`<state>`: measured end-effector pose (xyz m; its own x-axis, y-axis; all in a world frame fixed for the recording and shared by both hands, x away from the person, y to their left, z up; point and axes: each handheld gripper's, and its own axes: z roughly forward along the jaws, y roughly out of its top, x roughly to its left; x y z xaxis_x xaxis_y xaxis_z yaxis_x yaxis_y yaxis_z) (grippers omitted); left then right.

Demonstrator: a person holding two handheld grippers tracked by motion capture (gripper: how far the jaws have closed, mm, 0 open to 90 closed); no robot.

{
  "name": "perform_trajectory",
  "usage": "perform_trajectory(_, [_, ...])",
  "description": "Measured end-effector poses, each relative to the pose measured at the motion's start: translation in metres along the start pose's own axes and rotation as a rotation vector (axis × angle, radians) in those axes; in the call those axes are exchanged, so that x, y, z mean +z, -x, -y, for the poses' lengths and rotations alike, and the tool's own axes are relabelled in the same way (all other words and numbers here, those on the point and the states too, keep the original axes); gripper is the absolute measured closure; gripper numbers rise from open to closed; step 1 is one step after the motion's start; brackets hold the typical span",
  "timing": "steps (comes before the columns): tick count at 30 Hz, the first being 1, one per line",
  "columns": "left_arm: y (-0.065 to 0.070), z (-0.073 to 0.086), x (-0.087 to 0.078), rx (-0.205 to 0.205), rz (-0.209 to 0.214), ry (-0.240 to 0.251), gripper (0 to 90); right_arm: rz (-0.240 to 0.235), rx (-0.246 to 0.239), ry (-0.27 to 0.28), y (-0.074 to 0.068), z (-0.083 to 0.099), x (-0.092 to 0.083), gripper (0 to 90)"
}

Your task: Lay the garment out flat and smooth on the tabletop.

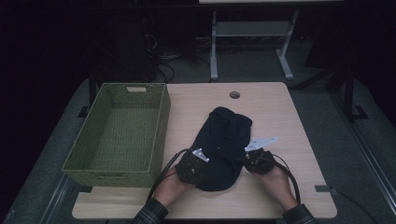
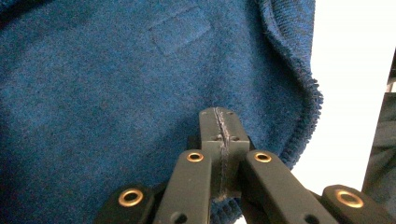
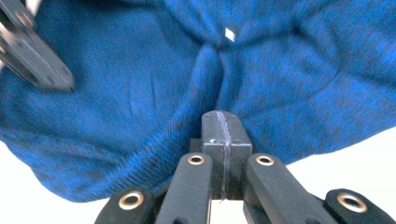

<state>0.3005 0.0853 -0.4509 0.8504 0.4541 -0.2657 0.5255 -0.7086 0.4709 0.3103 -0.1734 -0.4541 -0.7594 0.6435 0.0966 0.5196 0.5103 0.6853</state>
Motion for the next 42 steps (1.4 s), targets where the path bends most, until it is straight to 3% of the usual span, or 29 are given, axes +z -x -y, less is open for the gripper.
perform_trajectory(6, [0.001,-0.006,-0.006,0.003,-0.019,0.030,90.0,0.003,-0.008,-0.034,0.000,0.004,0.009,90.0])
perform_trajectory(14, [-0.013,-0.027,-0.023,-0.012,-0.107,0.069,90.0,0.009,-0.004,-0.037,-0.001,0.005,0.010,90.0])
perform_trajectory(17, [-0.022,-0.040,-0.028,-0.032,-0.146,0.104,90.0,0.012,-0.011,-0.037,-0.001,0.005,0.010,90.0])
perform_trajectory(23, [-0.050,-0.062,-0.029,-0.078,-0.216,0.121,90.0,0.027,-0.008,-0.045,0.003,0.008,0.006,90.0])
perform_trajectory(26, [-0.065,-0.067,-0.023,-0.107,-0.247,0.106,90.0,0.040,-0.008,-0.044,0.006,0.011,0.003,90.0])
perform_trajectory(33, [-0.077,-0.061,-0.004,-0.107,-0.271,0.023,90.0,0.055,0.013,-0.046,0.015,0.017,-0.004,90.0])
perform_trajectory(38, [-0.075,-0.056,0.001,-0.097,-0.271,0.008,90.0,0.077,0.004,-0.052,0.017,0.017,-0.005,89.9])
perform_trajectory(42, [-0.065,-0.050,0.001,-0.080,-0.250,0.003,90.0,0.097,0.015,-0.060,0.019,0.018,-0.007,89.9])
